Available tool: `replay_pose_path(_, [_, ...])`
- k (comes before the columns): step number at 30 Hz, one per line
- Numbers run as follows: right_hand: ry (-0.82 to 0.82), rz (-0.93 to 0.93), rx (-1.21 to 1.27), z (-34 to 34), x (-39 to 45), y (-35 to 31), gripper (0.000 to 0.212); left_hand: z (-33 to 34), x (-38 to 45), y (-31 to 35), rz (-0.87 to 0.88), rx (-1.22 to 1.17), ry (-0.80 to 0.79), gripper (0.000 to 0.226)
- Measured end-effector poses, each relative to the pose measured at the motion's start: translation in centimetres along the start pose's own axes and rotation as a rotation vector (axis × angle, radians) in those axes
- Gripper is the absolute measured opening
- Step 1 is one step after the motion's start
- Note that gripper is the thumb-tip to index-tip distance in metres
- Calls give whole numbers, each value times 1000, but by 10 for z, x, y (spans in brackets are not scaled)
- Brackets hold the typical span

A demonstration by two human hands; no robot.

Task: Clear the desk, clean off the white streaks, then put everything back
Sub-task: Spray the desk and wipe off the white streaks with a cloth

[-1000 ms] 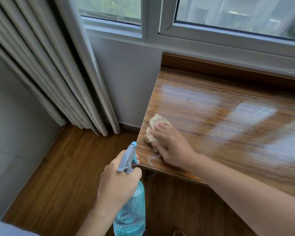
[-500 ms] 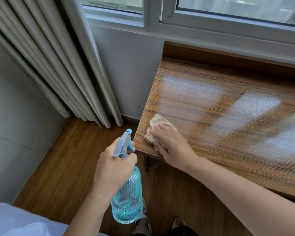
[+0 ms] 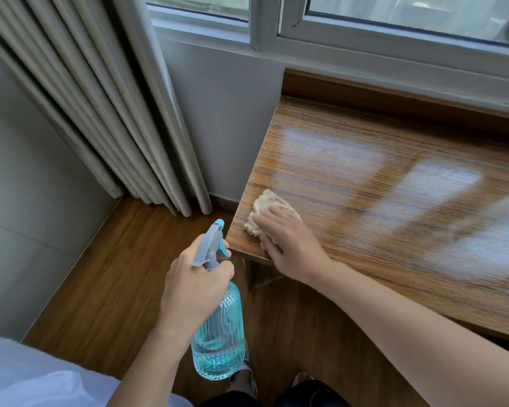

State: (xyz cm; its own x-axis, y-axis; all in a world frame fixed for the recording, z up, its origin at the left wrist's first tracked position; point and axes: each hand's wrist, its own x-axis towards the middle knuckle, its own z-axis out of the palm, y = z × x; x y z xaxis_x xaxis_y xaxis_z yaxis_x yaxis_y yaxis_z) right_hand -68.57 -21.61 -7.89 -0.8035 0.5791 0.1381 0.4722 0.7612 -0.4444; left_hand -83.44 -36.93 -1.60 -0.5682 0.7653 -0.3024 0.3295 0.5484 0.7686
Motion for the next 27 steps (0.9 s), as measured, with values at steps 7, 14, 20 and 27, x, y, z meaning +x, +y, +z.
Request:
replay_pose_path(7, [-128,-191,227,-8,-36,-16,41,-2,1,-2,-1,4,14,23])
replay_pose_path(14, [69,128,41,-13,62,25,35,-4,6,-5,-13,15,19,25])
replay_pose_path(20, [-49,-124,128,8,7,-8,36,-8,10,-3,-5,-15,30,24])
replay_pose_path(27, [73,14,271,-14,6,10,47,-12,13,1,-12,10,64,32])
